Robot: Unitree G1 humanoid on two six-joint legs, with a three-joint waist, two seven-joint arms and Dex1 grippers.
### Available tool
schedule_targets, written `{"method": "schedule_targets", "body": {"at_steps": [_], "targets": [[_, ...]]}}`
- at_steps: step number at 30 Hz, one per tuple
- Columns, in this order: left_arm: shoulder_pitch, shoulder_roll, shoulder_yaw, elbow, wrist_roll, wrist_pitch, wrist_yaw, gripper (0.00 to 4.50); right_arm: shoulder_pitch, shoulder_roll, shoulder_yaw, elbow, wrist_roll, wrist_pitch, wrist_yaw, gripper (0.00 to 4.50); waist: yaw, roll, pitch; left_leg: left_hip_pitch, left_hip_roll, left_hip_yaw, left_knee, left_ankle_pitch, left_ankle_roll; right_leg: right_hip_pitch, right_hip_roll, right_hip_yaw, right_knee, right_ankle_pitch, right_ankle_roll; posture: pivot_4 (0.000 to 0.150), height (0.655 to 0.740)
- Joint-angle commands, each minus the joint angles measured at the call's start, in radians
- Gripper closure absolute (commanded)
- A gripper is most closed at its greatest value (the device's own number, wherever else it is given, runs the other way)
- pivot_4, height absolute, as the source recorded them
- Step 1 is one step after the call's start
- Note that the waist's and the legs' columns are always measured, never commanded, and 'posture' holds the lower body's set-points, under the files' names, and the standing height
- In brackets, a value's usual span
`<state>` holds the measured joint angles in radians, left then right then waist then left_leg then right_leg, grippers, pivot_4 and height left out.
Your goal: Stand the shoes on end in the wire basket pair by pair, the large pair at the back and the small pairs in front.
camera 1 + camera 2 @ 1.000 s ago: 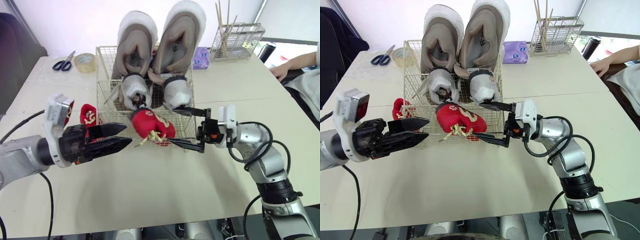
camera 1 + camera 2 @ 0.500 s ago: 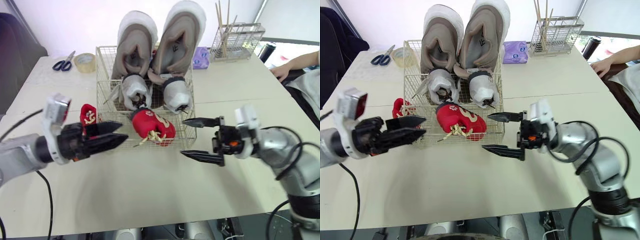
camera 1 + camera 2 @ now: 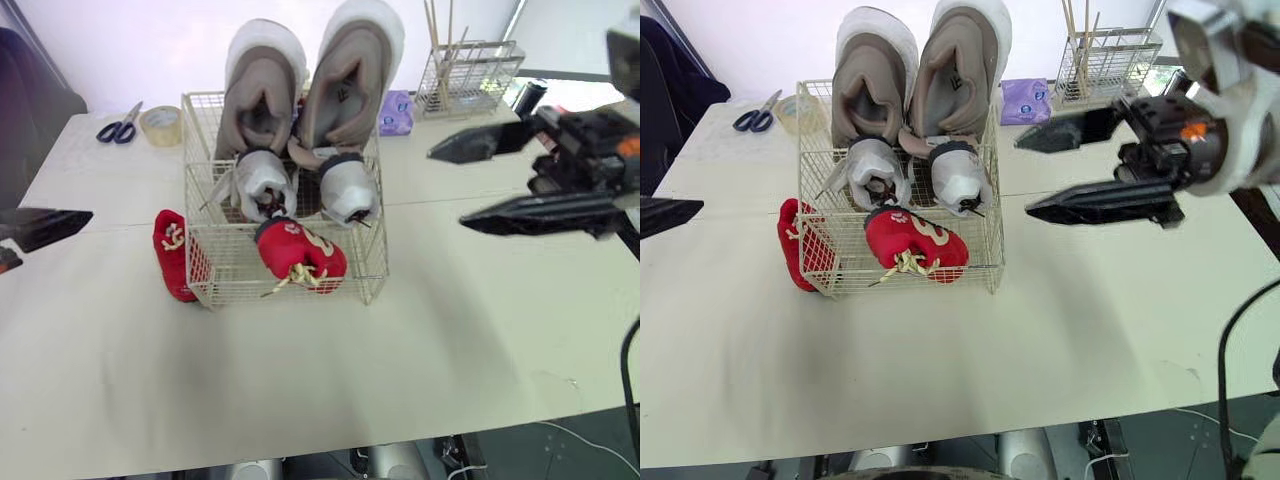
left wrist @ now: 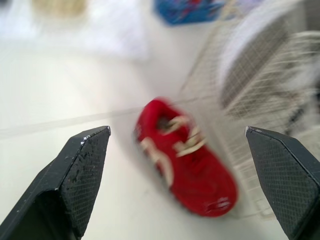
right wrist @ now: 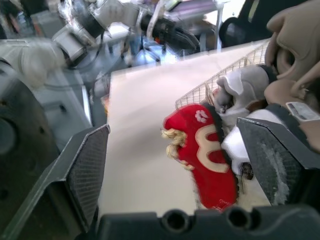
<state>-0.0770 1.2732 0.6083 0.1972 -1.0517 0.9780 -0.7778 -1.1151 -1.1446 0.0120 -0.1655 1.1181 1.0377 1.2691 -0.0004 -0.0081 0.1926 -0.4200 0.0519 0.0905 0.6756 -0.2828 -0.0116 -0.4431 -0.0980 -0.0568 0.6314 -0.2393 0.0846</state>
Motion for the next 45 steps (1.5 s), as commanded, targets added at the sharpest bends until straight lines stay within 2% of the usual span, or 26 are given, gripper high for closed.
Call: {"method": "schedule_targets", "body": {"at_steps": [1,5,9,16,19,22,26,29,33,44,45], "targets": [[-0.073,-0.045,-0.126,0.074,0.053,0.003,-0.137,0.01,-0.059,0.043,0.040,-0.033,-0.063,-0.031,0.074,0.06,0.001,-0.001,-0.001,-0.001,0.000,0.001,0.000,0.000,0.000,-0.001,0.000,0.000,0.000,0.000,0.000,0.150,0.7400],[-0.207,-0.112,-0.262,0.211,0.150,-0.036,-0.256,0.01,-0.065,0.075,0.060,-0.060,-0.099,-0.036,0.127,0.06,0.007,-0.003,-0.001,-0.007,0.000,0.001,0.004,0.000,0.000,-0.003,0.000,-0.001,0.001,0.003,0.005,0.150,0.7400],[-0.310,-0.174,-0.369,0.360,0.252,-0.083,-0.376,0.01,-0.068,0.052,0.077,-0.088,-0.136,-0.041,0.216,0.06,0.012,-0.003,-0.001,-0.008,0.000,0.002,0.007,0.000,0.001,-0.002,0.000,-0.001,0.000,0.005,0.008,0.150,0.7400],[-0.474,-0.308,-0.461,0.570,0.404,-0.154,-0.444,0.01,-0.101,0.017,0.089,-0.098,-0.179,-0.003,0.285,0.06,0.013,-0.004,-0.002,-0.007,0.000,0.002,0.008,0.000,0.001,-0.002,0.000,-0.001,0.002,0.005,0.009,0.150,0.7400],[-0.535,-0.376,-0.466,0.668,0.458,-0.199,-0.441,0.01,-0.128,-0.004,0.099,-0.115,-0.202,0.021,0.289,0.06,0.013,-0.004,-0.002,-0.007,0.000,0.002,0.008,0.000,0.001,-0.002,0.000,-0.001,0.002,0.005,0.009,0.150,0.7400],[-0.580,-0.432,-0.475,0.740,0.510,-0.236,-0.439,0.01,-0.112,-0.016,0.118,-0.129,-0.286,-0.016,0.255,0.06,0.016,-0.004,-0.004,-0.006,0.000,0.001,0.009,0.000,0.001,0.000,0.000,-0.001,0.003,0.005,0.009,0.150,0.7400],[-0.644,-0.482,-0.458,0.829,0.554,-0.276,-0.410,0.01,-0.103,-0.019,0.135,-0.142,-0.371,-0.011,0.169,0.06,0.020,-0.002,-0.005,-0.005,-0.001,0.000,0.010,0.000,0.001,0.001,-0.001,-0.001,0.003,0.005,0.009,0.150,0.7400],[-0.672,-0.505,-0.446,0.873,0.583,-0.297,-0.399,0.01,-0.155,-0.004,0.140,-0.175,-0.395,0.101,0.045,0.06,0.020,-0.001,-0.006,-0.005,-0.001,0.000,0.010,0.001,0.001,0.001,-0.001,-0.001,0.004,0.006,0.009,0.150,0.7400],[-0.684,-0.527,-0.428,0.885,0.600,-0.301,-0.397,0.01,-0.219,0.025,0.123,-0.176,-0.375,0.235,-0.051,0.06,0.019,0.004,-0.010,-0.005,-0.001,-0.001,0.010,0.001,0.001,0.001,-0.001,-0.001,0.005,0.006,0.009,0.150,0.7400],[-0.686,-0.608,-0.370,0.903,0.621,-0.333,-0.343,0.01,-0.293,0.005,0.149,-0.177,-0.347,0.317,-0.037,0.06,0.041,0.008,-0.015,-0.004,-0.002,-0.002,0.010,0.001,0.001,0.002,-0.001,-0.001,0.005,0.006,0.009,0.150,0.7400],[-0.684,-0.614,-0.367,0.906,0.624,-0.337,-0.340,0.25,-0.294,0.006,0.150,-0.177,-0.347,0.315,-0.035,0.02,0.042,0.008,-0.015,-0.004,-0.002,-0.002,0.010,0.001,0.001,0.002,-0.001,-0.001,0.005,0.006,0.009,0.150,0.7400]]}}
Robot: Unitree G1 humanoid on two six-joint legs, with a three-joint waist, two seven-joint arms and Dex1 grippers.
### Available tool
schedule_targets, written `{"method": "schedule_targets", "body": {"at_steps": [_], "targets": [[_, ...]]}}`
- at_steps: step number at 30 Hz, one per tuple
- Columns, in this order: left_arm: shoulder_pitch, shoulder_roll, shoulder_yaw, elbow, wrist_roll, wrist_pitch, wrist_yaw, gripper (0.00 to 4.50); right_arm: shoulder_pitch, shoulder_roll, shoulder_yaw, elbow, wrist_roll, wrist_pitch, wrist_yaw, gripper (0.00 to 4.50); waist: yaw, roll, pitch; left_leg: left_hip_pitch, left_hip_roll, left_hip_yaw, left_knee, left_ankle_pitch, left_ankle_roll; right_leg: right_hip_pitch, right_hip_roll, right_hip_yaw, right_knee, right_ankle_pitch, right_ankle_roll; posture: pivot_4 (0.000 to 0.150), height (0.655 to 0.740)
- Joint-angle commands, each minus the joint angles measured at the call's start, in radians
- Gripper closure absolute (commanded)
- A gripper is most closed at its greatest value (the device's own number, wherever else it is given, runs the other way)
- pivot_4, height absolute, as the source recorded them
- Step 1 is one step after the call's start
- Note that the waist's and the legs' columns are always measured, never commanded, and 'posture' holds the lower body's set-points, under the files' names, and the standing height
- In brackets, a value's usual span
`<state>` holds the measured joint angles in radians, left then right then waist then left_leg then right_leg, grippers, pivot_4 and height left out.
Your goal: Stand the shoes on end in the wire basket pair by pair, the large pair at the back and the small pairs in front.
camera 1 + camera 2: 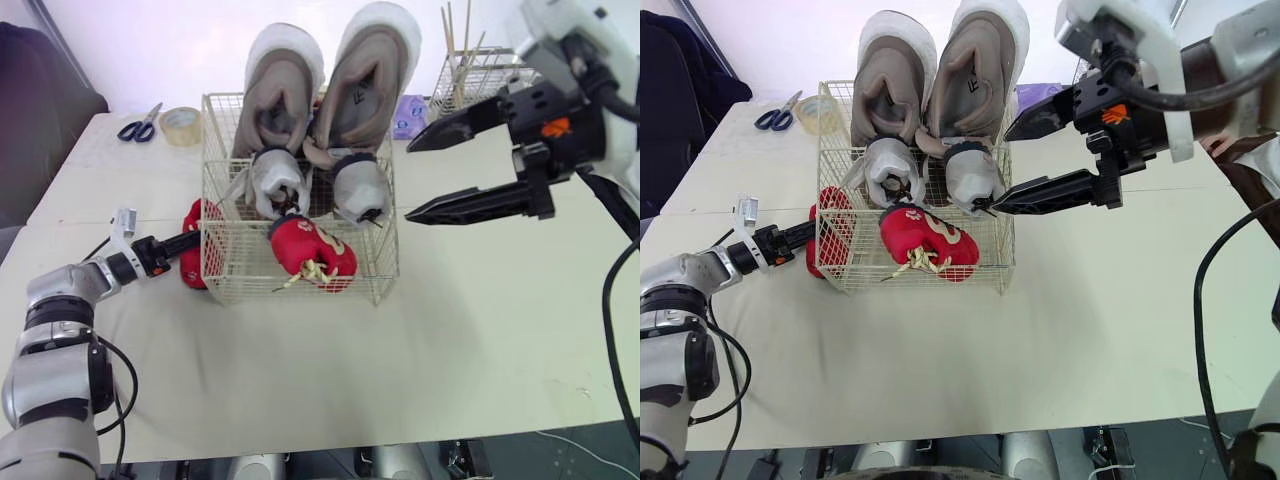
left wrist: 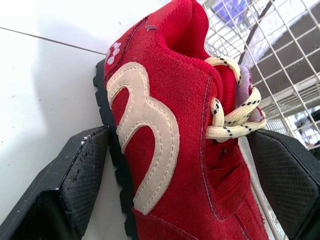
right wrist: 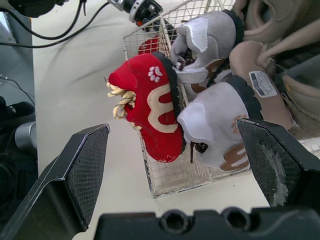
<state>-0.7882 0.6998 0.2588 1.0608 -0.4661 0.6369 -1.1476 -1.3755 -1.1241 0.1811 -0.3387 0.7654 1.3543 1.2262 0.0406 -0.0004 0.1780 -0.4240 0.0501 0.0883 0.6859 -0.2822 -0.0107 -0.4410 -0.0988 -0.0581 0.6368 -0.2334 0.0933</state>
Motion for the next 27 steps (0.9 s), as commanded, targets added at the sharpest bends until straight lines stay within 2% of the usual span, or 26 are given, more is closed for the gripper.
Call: {"method": "schedule_targets", "body": {"at_steps": [1,2,7,10,14,16,20,22,24,27], "targets": [[0.028,-0.045,-0.014,0.045,0.039,0.003,0.032,0.54,-0.035,-0.016,-0.017,-0.004,0.003,-0.007,0.011,0.00,0.001,0.000,0.000,0.000,0.000,0.000,0.000,0.000,0.000,0.000,0.000,0.000,0.000,0.000,0.000,0.150,0.7400],[0.027,-0.048,-0.008,0.047,0.038,0.003,0.034,0.89,-0.038,-0.016,-0.016,-0.001,0.002,-0.013,0.018,0.00,0.001,0.000,0.000,0.000,0.000,0.000,0.000,0.000,0.000,0.000,0.000,0.000,0.000,0.000,0.000,0.150,0.7400],[0.031,-0.071,0.015,0.052,0.039,-0.012,0.061,3.38,-0.103,0.000,-0.024,0.049,0.022,0.003,0.051,0.00,0.000,0.000,0.000,-0.001,0.000,0.000,0.000,0.000,0.001,0.000,0.000,0.000,-0.001,0.000,0.000,0.150,0.7400],[0.039,-0.080,0.035,0.043,0.035,-0.014,0.075,4.45,-0.126,-0.001,-0.018,0.069,0.021,0.004,0.068,0.00,0.001,0.000,0.000,-0.001,0.000,-0.001,0.000,0.000,0.001,0.001,0.000,0.000,-0.001,0.000,0.000,0.150,0.7400],[0.069,-0.073,0.078,-0.007,0.010,-0.008,0.090,4.49,-0.144,-0.014,-0.006,0.078,0.011,-0.009,0.092,0.00,-0.002,0.000,0.000,0.000,-0.001,-0.001,0.000,0.000,0.001,0.001,0.000,0.000,-0.001,0.000,0.000,0.150,0.7400],[0.138,-0.056,0.148,-0.141,-0.041,-0.021,0.115,4.49,-0.141,-0.026,-0.003,0.079,0.000,-0.022,0.101,0.00,-0.008,0.000,0.000,0.000,-0.001,-0.001,0.000,0.000,0.001,0.001,0.000,0.000,-0.001,0.000,0.000,0.150,0.7400],[0.316,-0.107,0.335,-0.551,-0.164,-0.140,0.224,4.49,-0.087,-0.052,-0.014,0.066,-0.028,-0.088,0.112,0.00,-0.037,-0.004,0.001,-0.001,0.000,-0.002,-0.001,0.000,0.001,0.000,0.000,0.000,-0.002,0.000,0.000,0.150,0.7400],[0.425,-0.137,0.401,-0.824,-0.255,-0.082,0.283,4.49,-0.022,-0.062,-0.038,0.057,-0.047,-0.154,0.107,0.00,-0.050,-0.008,0.000,-0.001,0.001,-0.003,-0.001,0.000,0.001,-0.001,0.000,0.000,-0.002,0.000,0.000,0.150,0.7400],[0.498,-0.150,0.432,-1.001,-0.341,-0.009,0.332,4.49,0.019,-0.063,-0.055,0.053,-0.054,-0.190,0.103,0.00,-0.054,-0.011,0.000,-0.001,0.002,-0.005,-0.002,0.000,0.000,-0.001,0.000,0.000,-0.002,0.000,0.000,0.150,0.7400],[0.550,-0.177,0.530,-1.304,-0.505,0.018,0.503,4.49,0.056,-0.035,-0.082,0.085,-0.061,-0.218,0.072,0.00,-0.053,-0.011,0.000,-0.001,0.001,-0.005,-0.002,0.000,0.000,-0.001,-0.001,0.001,-0.002,0.000,0.000,0.150,0.7400]]}}
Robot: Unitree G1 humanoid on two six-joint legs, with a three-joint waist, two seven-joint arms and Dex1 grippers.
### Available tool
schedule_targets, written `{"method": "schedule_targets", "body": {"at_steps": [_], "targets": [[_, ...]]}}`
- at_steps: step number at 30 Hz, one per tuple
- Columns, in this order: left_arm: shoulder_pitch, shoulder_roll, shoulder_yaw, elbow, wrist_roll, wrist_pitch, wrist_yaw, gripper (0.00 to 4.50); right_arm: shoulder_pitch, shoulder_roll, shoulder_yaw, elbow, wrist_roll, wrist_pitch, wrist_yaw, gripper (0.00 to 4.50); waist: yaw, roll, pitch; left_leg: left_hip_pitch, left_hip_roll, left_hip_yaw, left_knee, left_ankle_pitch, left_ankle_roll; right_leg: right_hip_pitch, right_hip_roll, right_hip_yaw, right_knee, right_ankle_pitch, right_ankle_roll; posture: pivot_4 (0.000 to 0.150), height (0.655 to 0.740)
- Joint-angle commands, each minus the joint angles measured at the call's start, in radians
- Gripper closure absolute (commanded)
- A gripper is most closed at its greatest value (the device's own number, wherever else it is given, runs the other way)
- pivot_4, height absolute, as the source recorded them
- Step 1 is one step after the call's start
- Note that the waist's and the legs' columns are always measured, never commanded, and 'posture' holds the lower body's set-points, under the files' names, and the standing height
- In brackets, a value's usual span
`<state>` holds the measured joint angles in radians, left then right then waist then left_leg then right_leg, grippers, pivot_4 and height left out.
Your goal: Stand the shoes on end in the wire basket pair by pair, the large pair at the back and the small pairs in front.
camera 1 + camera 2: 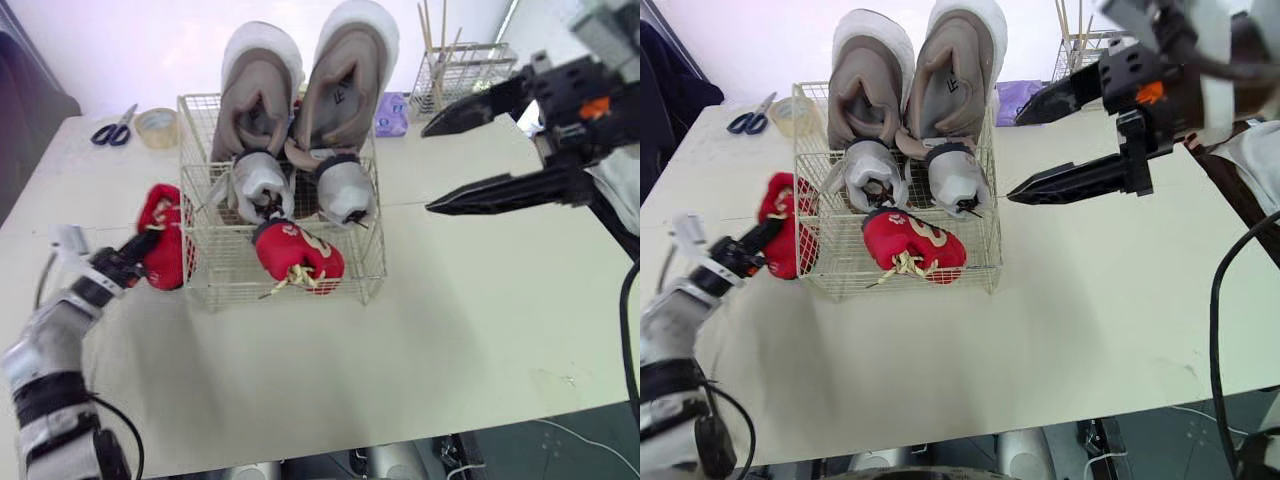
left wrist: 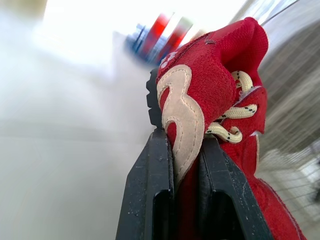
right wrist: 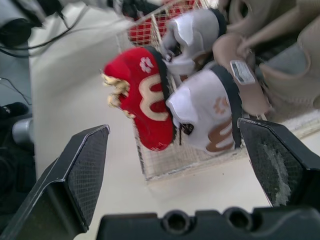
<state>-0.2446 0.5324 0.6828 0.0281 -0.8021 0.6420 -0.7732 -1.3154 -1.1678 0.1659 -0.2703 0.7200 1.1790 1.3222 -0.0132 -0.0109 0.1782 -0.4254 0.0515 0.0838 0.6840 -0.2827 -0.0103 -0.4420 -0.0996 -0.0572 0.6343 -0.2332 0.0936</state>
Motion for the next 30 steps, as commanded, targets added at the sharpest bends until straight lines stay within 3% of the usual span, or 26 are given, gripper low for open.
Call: {"method": "schedule_targets", "body": {"at_steps": [1,5,9,15,24,30], "targets": [[0.005,-0.007,0.138,-0.356,-0.192,0.002,0.208,4.49,0.008,0.016,-0.072,0.028,-0.023,-0.062,-0.029,0.00,0.004,0.000,0.000,0.000,0.000,0.000,0.000,0.000,0.000,0.000,0.000,0.000,0.000,0.000,0.000,0.150,0.7400],[0.010,0.026,0.194,-0.496,-0.284,-0.013,0.353,4.49,0.054,0.055,-0.070,0.058,-0.046,-0.153,-0.024,0.00,0.005,-0.002,-0.001,0.001,-0.002,-0.002,0.000,0.000,0.000,0.003,0.000,0.000,0.000,0.000,0.000,0.150,0.7400],[0.006,0.039,0.136,-0.593,-0.328,-0.033,0.427,4.49,0.081,0.116,-0.056,0.113,-0.092,-0.263,-0.012,0.00,0.003,-0.002,-0.001,0.006,-0.002,0.000,0.000,0.000,0.000,0.008,0.001,0.000,-0.001,0.000,0.000,0.150,0.7400],[0.038,-0.063,-0.068,-0.681,-0.197,-0.161,0.408,4.49,0.095,0.142,-0.056,0.173,-0.134,-0.349,0.036,0.00,0.006,-0.002,-0.001,0.006,-0.003,0.000,0.001,0.000,0.000,0.010,0.002,0.000,-0.003,0.000,0.000,0.150,0.7400],[0.087,-0.098,-0.200,-0.595,-0.053,-0.320,0.278,4.49,0.109,0.093,-0.101,0.106,-0.062,-0.228,0.068,0.00,0.005,-0.002,-0.001,0.006,-0.001,0.000,0.000,0.000,0.000,0.010,0.003,0.000,-0.003,0.000,0.000,0.150,0.7400],[0.098,-0.184,-0.316,-0.520,0.100,-0.497,0.212,4.49,0.120,0.073,-0.116,0.072,-0.051,-0.188,0.049,0.00,0.007,-0.002,-0.001,0.006,-0.002,0.000,0.001,0.000,0.000,0.010,0.003,0.000,-0.004,0.000,0.000,0.150,0.7400]]}}
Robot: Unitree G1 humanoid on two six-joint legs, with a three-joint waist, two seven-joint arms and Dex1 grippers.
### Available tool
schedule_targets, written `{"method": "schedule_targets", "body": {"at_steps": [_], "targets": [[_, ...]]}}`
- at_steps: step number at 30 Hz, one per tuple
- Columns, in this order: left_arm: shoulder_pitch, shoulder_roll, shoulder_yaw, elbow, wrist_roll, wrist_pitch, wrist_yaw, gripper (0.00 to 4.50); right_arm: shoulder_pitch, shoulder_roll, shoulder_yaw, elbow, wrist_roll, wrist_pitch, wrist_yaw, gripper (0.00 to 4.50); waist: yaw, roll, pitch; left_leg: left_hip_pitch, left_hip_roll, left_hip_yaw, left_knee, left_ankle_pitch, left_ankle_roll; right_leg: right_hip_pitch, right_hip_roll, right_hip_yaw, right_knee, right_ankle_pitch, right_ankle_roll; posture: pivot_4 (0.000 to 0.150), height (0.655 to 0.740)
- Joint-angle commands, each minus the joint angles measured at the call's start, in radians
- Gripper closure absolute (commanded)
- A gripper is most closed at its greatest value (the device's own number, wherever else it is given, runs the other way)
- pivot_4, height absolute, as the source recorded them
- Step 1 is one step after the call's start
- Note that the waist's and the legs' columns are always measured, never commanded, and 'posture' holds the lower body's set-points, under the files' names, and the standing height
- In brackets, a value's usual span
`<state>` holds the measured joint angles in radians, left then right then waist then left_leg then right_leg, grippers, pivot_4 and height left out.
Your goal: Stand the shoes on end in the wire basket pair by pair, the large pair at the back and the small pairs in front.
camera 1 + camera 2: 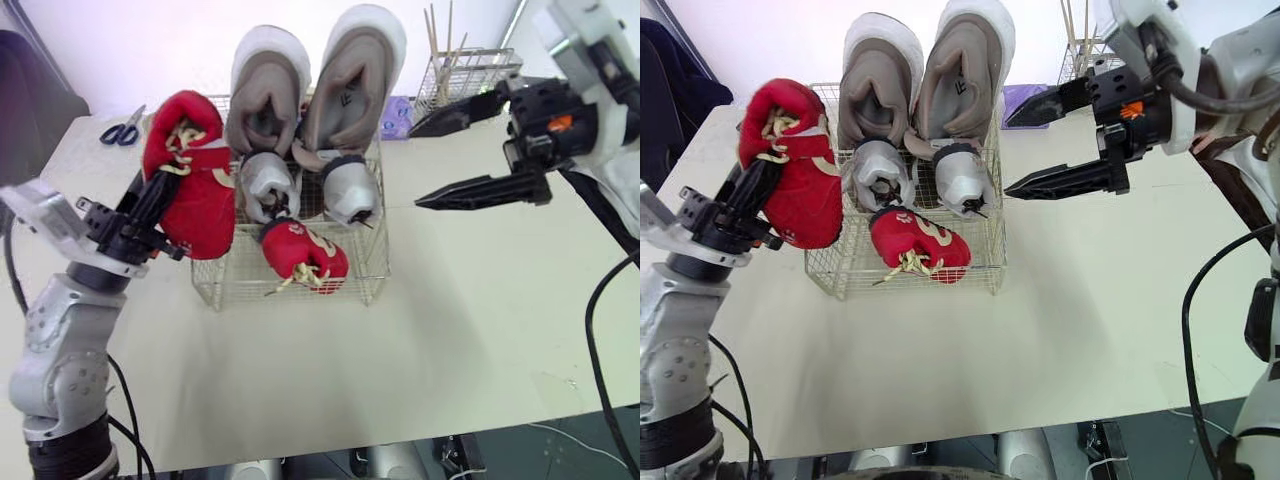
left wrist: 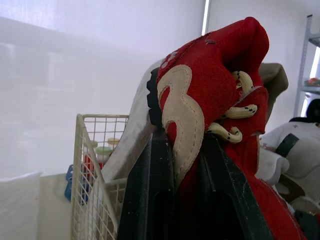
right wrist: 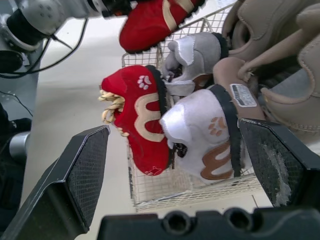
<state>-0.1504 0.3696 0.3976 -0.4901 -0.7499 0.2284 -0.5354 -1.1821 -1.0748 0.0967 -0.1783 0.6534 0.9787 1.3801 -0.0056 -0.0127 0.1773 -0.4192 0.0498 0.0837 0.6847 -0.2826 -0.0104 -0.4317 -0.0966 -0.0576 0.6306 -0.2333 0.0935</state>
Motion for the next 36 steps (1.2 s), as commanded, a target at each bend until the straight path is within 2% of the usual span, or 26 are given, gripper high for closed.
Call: {"method": "schedule_targets", "body": {"at_steps": [1,5,7,17,22,27,31,36], "targets": [[0.012,-0.033,-0.045,0.006,0.066,-0.107,-0.033,4.49,-0.015,-0.022,-0.049,-0.024,0.018,0.018,-0.012,0.00,-0.001,0.000,0.000,0.000,0.000,0.000,0.000,0.000,0.000,0.000,0.000,0.000,0.000,0.000,0.000,0.150,0.7400],[0.049,-0.089,-0.071,0.014,0.087,-0.166,-0.028,4.49,-0.023,-0.026,-0.060,-0.033,0.030,0.039,-0.019,0.00,-0.003,0.000,0.000,0.000,0.000,0.000,0.000,0.000,0.000,0.000,0.000,0.000,0.000,0.000,0.000,0.150,0.7400],[0.073,-0.095,-0.083,0.013,0.085,-0.164,-0.035,4.49,-0.024,-0.024,-0.061,-0.030,0.032,0.037,-0.022,0.00,-0.003,0.000,0.000,0.000,0.000,0.000,0.000,0.000,0.000,0.000,0.000,0.000,0.000,0.000,0.000,0.150,0.7400],[0.156,-0.083,-0.138,0.079,0.229,-0.323,-0.094,4.49,-0.021,0.011,-0.060,-0.006,0.035,0.011,-0.030,0.00,-0.003,0.000,0.000,0.000,0.000,0.000,0.000,0.000,0.001,0.000,0.000,0.000,0.000,0.000,0.000,0.150,0.7400],[0.107,-0.099,-0.171,0.136,0.309,-0.432,-0.078,4.49,-0.018,0.018,-0.066,-0.001,0.041,0.008,-0.030,0.00,0.000,0.002,-0.001,0.000,0.000,0.000,0.000,0.000,0.001,0.000,0.000,0.000,0.000,0.000,0.000,0.150,0.7400],[0.056,-0.115,-0.178,0.129,0.322,-0.464,-0.031,4.49,-0.019,0.019,-0.067,0.000,0.047,0.013,-0.035,0.00,0.020,0.002,-0.001,0.000,0.000,0.000,0.000,0.000,0.001,0.000,0.000,0.000,0.000,0.000,0.000,0.150,0.7400],[0.057,-0.121,-0.188,0.110,0.308,-0.469,-0.021,4.49,-0.023,0.026,-0.065,0.002,0.050,0.015,-0.039,0.00,0.018,0.002,-0.001,0.000,0.000,0.000,0.000,0.000,0.001,0.000,0.000,0.000,0.000,0.000,0.000,0.150,0.7400],[0.119,-0.110,-0.206,0.122,0.360,-0.512,-0.037,4.49,-0.028,0.038,-0.059,0.012,0.045,0.010,-0.044,0.00,0.018,0.002,-0.001,0.000,0.000,0.000,0.000,-0.001,0.001,0.000,0.000,0.000,0.000,0.000,0.000,0.150,0.7400]]}}
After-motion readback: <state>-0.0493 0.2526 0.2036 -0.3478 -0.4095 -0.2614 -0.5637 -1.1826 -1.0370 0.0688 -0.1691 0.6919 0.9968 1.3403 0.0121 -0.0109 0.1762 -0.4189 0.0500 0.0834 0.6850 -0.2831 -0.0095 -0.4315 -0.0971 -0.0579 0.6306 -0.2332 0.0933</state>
